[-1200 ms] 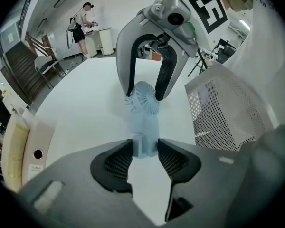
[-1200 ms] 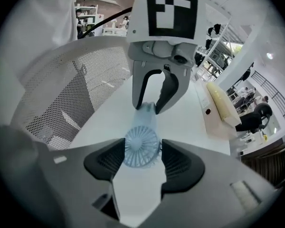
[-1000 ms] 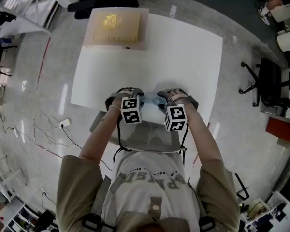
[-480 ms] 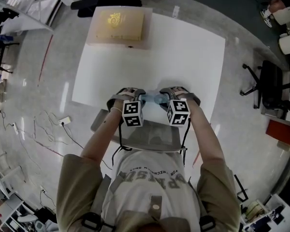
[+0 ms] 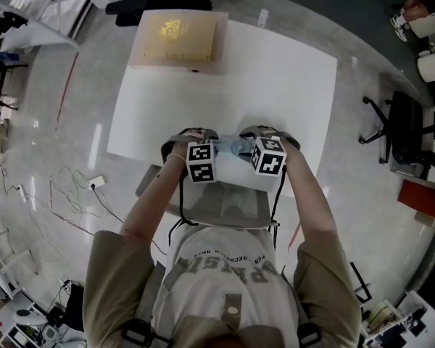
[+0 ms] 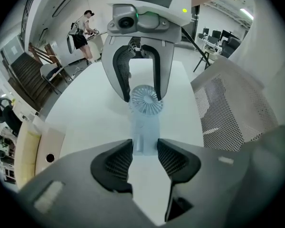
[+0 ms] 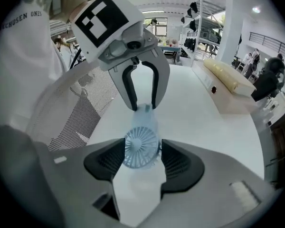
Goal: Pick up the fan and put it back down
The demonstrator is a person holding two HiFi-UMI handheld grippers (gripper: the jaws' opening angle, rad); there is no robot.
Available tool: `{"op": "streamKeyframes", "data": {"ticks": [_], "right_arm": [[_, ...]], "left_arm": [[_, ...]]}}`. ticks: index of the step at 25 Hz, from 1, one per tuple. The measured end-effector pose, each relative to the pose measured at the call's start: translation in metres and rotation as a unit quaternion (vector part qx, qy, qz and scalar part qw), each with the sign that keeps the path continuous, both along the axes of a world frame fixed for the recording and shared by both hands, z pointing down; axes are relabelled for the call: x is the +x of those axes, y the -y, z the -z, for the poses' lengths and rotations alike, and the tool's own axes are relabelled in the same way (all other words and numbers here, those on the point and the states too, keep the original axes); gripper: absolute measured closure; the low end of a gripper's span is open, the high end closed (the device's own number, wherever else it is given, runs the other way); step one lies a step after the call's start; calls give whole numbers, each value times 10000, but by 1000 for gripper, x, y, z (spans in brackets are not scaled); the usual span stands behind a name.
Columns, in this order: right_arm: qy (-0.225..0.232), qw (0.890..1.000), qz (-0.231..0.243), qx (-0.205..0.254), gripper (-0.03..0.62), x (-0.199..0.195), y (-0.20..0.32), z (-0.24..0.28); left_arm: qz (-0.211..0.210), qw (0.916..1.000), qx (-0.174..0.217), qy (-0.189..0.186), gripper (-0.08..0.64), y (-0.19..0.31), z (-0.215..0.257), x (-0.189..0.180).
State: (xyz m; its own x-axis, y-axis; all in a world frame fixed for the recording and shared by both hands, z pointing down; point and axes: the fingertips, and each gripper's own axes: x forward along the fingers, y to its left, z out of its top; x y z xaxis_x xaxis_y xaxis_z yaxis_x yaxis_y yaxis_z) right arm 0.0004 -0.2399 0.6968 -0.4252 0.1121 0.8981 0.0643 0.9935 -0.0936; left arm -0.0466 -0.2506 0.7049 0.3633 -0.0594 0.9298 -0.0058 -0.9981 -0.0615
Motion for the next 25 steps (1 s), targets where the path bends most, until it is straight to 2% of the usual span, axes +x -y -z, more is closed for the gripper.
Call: {"op": "streamKeyframes", "data": {"ticks": [14,16,17,25], "right_arm": [[188,9925,-433,-1125,353,2,10,-4],[206,9887,-605,-1356,353,5,12,-6],[232,9865,-694,-1466,353,6,12,-6],[416,9745,-1042,-1945,350,9,15,-7]], "left_arm": [[-118,9976,-663,126,385,5,-4,3],[-158,9972,-718,125,404,4,-4,4],[-183,9970,-737,126,441,4,-4,4],[-141,9972,-733,74,446,7,-4,5]]}}
